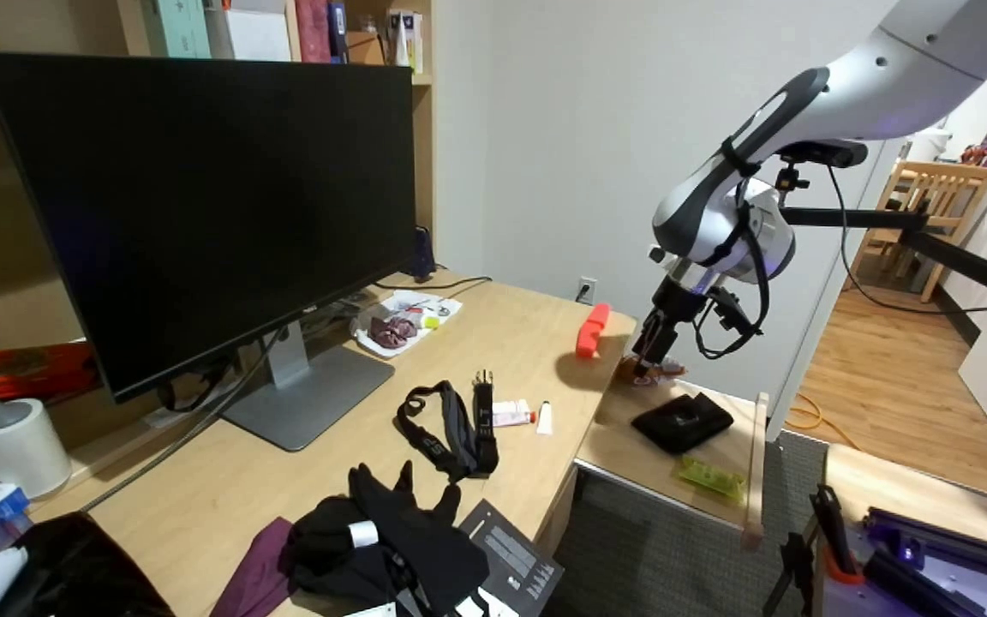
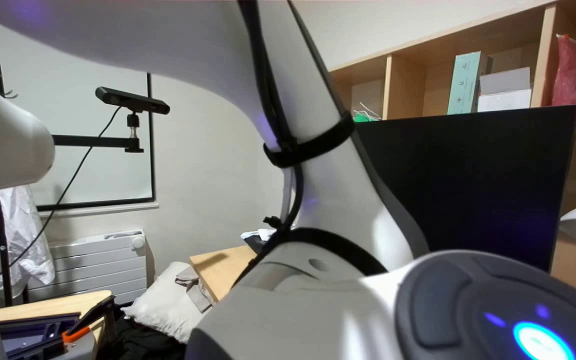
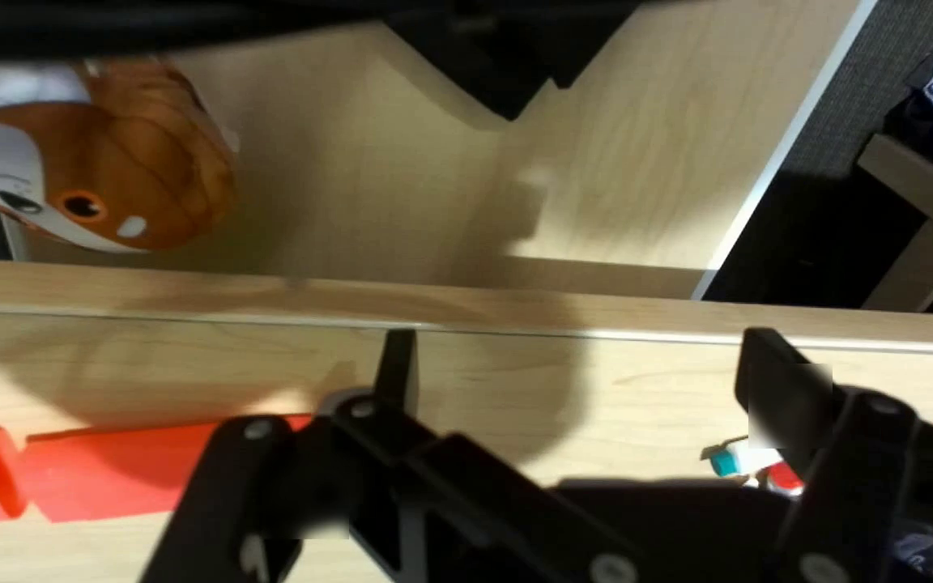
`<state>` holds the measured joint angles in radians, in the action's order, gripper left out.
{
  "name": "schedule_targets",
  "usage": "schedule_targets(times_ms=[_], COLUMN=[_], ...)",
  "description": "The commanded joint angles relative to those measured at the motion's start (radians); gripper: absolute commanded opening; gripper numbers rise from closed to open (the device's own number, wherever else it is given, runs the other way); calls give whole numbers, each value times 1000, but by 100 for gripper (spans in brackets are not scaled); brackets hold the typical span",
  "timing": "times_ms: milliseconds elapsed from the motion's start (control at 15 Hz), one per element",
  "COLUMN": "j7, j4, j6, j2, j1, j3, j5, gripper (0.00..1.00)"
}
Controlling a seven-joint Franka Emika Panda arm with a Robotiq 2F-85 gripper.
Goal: Move the orange packet from the table top to the sliding tray
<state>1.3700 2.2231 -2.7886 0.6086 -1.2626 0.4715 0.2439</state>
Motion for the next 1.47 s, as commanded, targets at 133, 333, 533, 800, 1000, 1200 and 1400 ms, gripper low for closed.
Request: schedule_targets(times_ms=[133,333,533,800,1000,1200,1400], j7=[0,-37,-139,-286,-363,-427,-485], j4=[165,218,262,316,351,369,384], j6=[-130,-175,-218,-310,-372,-406,-383], j2=[-93,-118,-157,-193,-217,-224,-258], j1=[55,119,223,287,303,270,277], j3=[27,33,22,77,133,212,243], j5=[22,6,4,12,54,100,152], gripper=[100,100,100,100,100,100,100])
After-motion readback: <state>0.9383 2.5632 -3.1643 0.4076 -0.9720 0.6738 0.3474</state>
